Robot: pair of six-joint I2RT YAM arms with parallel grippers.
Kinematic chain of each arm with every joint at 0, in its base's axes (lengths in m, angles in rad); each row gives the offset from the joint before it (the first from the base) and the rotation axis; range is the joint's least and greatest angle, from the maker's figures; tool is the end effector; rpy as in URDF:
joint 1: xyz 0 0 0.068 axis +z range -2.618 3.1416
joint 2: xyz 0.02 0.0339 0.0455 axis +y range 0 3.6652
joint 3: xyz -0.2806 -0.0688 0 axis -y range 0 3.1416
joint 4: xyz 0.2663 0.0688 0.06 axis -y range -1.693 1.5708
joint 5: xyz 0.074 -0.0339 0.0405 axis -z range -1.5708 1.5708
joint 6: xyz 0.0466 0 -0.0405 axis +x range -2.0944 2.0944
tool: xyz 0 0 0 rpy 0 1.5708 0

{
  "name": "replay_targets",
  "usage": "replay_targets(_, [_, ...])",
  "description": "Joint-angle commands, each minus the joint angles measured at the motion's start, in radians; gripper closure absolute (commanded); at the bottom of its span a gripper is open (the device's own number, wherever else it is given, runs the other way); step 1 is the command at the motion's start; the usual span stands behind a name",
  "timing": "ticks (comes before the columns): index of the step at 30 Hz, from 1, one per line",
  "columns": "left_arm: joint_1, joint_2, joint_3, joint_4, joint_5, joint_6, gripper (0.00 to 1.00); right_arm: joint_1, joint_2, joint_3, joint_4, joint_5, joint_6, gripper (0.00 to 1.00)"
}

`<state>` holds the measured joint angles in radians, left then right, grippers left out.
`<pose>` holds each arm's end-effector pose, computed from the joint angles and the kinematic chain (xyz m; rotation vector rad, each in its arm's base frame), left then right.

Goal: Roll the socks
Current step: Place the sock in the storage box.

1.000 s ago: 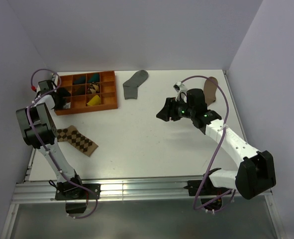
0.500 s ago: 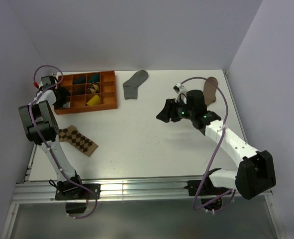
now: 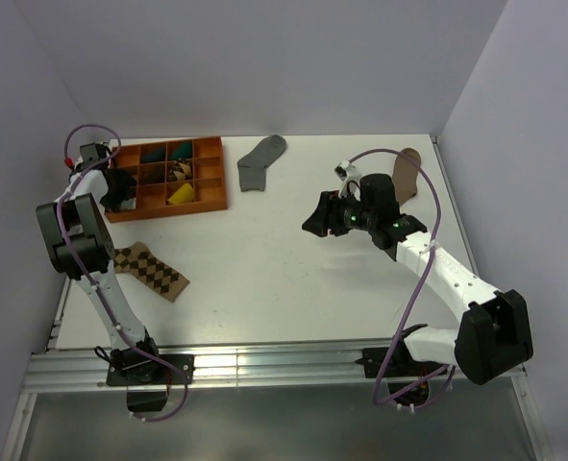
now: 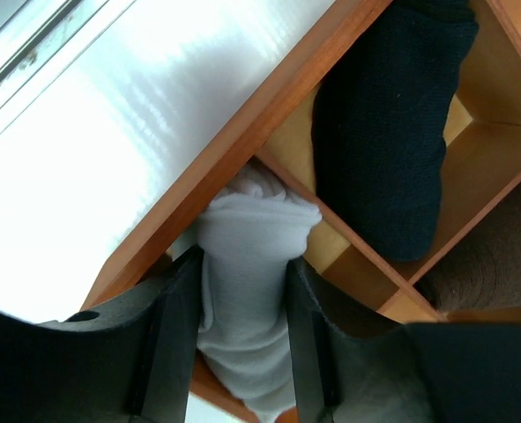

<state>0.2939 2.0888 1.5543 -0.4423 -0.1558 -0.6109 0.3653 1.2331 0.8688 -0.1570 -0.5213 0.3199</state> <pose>0.4629 0.1477 0.1738 -1.1606 2.2497 0.0728 0.2686 0.1276 0.2825 -0.3779 2.1263 0.9512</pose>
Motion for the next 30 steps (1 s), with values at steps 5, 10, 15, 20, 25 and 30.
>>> replay_targets(5, [-0.001, -0.136, 0.023, -0.065, -0.011, -0.058, 0.53, -0.009, -0.011, -0.010, 0.046, -0.026, -0.016, 0.38])
replay_targets(10, [-0.006, -0.187, 0.001, -0.010, -0.028, -0.070, 0.56, -0.009, -0.014, -0.017, 0.051, -0.029, -0.015, 0.38])
replay_targets(15, [-0.006, -0.147, 0.009, 0.010, -0.031, -0.064, 0.64, -0.009, -0.015, -0.021, 0.051, -0.026, -0.015, 0.37])
replay_targets(20, [-0.007, -0.110, -0.026, 0.076, -0.040, -0.052, 0.68, -0.009, -0.018, -0.024, 0.050, -0.028, -0.018, 0.38])
replay_targets(25, [-0.007, -0.052, -0.026, 0.070, -0.044, -0.052, 0.69, -0.009, -0.020, -0.028, 0.047, -0.028, -0.019, 0.38])
replay_targets(30, [-0.009, 0.005, -0.028, 0.013, -0.080, -0.061, 0.70, -0.009, -0.020, -0.033, 0.053, -0.026, -0.019, 0.38])
